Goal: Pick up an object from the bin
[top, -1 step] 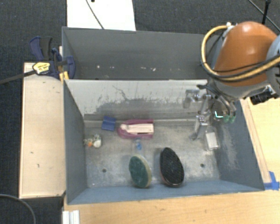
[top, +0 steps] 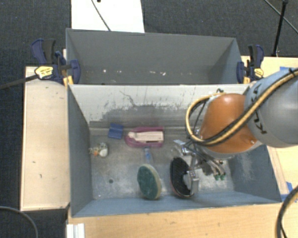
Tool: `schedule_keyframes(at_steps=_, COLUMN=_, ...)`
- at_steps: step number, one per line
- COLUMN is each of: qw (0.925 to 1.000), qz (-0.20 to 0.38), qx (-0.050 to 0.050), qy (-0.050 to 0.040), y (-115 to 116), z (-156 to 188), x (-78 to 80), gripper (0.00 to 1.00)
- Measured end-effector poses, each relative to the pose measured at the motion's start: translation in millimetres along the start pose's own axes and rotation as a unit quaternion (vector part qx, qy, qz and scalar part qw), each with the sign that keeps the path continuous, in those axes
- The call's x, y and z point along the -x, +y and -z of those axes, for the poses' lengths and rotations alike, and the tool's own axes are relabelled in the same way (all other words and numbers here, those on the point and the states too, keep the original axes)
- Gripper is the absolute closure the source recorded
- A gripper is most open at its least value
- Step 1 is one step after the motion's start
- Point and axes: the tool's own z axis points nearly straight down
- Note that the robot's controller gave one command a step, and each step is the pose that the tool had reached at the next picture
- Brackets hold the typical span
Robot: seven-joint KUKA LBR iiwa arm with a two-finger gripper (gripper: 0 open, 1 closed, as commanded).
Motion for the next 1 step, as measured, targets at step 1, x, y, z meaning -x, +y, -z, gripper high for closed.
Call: schedule_keyframes(at_steps=1, qw=0.9999, qz=0.0, qx=-0.002, qy=-0.0128, y=-1.5, z=4.6, x=7.1, gripper=1.0)
